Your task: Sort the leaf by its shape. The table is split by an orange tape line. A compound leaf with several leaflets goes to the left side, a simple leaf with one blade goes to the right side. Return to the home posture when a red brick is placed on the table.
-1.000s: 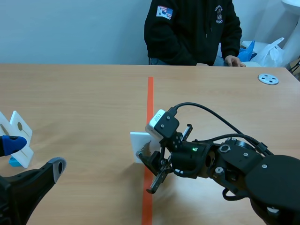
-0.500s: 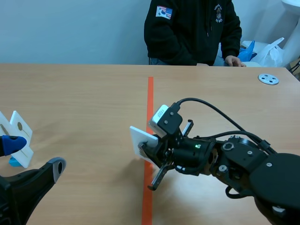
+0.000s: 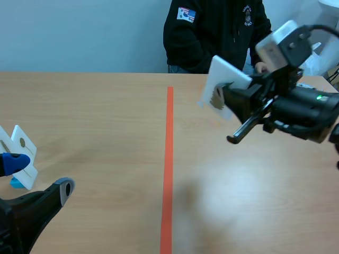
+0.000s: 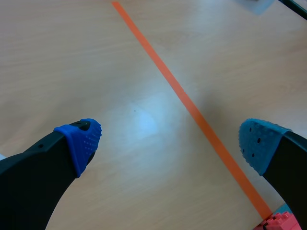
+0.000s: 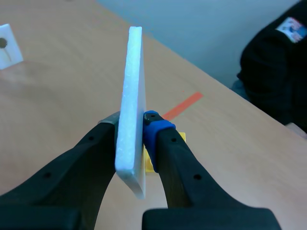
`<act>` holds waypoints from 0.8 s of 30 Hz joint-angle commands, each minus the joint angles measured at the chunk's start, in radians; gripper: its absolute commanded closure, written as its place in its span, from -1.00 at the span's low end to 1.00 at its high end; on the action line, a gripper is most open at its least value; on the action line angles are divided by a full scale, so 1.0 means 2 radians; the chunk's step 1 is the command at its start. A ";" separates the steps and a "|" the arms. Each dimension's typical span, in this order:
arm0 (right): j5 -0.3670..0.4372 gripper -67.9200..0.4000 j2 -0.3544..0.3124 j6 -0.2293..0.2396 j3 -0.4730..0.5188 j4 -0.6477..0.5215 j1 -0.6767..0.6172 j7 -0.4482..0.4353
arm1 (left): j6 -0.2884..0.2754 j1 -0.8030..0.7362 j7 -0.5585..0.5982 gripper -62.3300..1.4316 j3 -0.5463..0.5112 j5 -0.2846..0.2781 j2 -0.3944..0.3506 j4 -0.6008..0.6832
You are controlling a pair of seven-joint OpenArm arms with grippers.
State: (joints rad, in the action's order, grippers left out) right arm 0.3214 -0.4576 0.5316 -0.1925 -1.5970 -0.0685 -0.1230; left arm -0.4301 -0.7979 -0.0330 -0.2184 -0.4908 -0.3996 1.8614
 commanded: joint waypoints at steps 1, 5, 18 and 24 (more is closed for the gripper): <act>0.021 0.94 -0.002 -0.003 0.027 -0.006 -0.002 0.009 | -0.001 0.003 0.009 -0.96 -0.004 -0.003 0.000 0.009; 0.076 0.94 -0.002 -0.004 0.107 -0.009 -0.019 0.046 | -0.001 0.003 0.009 -0.96 -0.004 -0.003 0.000 0.009; 0.135 0.94 -0.008 -0.049 0.229 0.106 -0.007 0.081 | -0.001 0.003 0.009 -0.96 -0.004 -0.003 0.000 0.009; 0.135 0.94 -0.010 -0.049 0.229 0.233 0.044 0.059 | -0.001 0.003 0.009 -0.96 -0.004 -0.003 0.000 0.009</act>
State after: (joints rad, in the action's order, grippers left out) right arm 0.5766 -0.4549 0.4328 0.2676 -1.1034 -0.0158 0.0254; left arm -0.4301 -0.7979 -0.0330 -0.2184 -0.4908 -0.3992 1.8614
